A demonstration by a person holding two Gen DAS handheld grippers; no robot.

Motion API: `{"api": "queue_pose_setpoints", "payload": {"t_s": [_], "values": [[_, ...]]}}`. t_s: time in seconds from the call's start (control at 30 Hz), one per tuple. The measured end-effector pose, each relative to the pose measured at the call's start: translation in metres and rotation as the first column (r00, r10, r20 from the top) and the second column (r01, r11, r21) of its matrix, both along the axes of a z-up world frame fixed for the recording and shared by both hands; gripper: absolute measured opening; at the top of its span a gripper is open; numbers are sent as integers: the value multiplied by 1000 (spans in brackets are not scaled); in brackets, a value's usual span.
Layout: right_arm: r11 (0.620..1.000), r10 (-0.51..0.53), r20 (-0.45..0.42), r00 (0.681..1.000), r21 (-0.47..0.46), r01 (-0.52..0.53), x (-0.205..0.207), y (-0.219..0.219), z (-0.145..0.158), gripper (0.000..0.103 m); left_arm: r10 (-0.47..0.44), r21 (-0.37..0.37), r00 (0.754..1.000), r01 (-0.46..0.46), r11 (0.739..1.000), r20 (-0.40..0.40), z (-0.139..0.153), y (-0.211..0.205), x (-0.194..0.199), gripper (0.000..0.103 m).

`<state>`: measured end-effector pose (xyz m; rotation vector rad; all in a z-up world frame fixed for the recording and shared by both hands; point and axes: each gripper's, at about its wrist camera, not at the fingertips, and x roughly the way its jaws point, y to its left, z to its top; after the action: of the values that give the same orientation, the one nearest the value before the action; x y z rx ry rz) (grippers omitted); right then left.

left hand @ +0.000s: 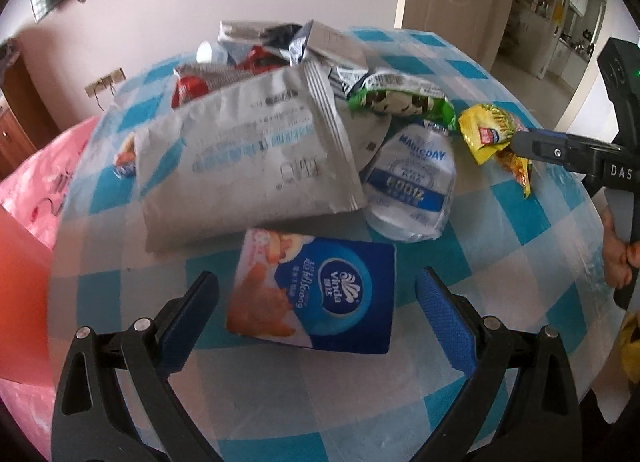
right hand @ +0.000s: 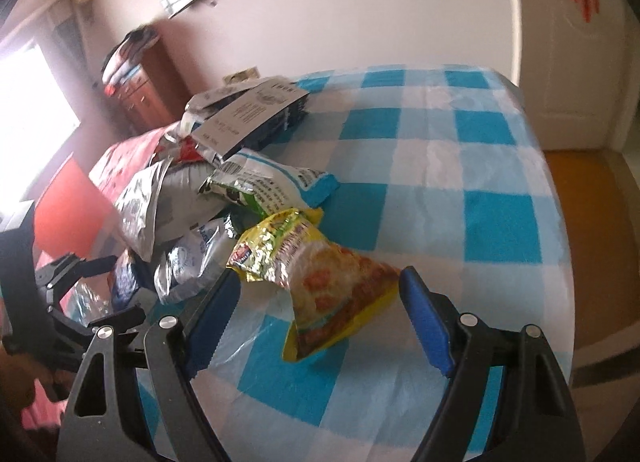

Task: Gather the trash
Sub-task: 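Grasp the blue Vinda tissue box with left tool while right tool grasps yellow snack bag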

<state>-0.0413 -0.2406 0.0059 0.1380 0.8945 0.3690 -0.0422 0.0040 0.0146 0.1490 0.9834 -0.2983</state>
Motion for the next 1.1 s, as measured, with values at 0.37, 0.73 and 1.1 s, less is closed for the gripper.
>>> {"api": "queue_pose_setpoints", "payload": {"t_s": [0.37,0.73,1.1], "values": [[979,126,27,992,-162,-120,10,28,3,68,15,-50,1000,-14,999,15,-4,17,0,74],[965,101,0,995,-242,-98,-4,41,5,58,25,-133,999,-22,991,22,-2,27,-4,73],[974,15,-3,1000,-225,-15,-31,51,5,37,23,-176,998,-11,984,62,4,45,-14,73]]}}
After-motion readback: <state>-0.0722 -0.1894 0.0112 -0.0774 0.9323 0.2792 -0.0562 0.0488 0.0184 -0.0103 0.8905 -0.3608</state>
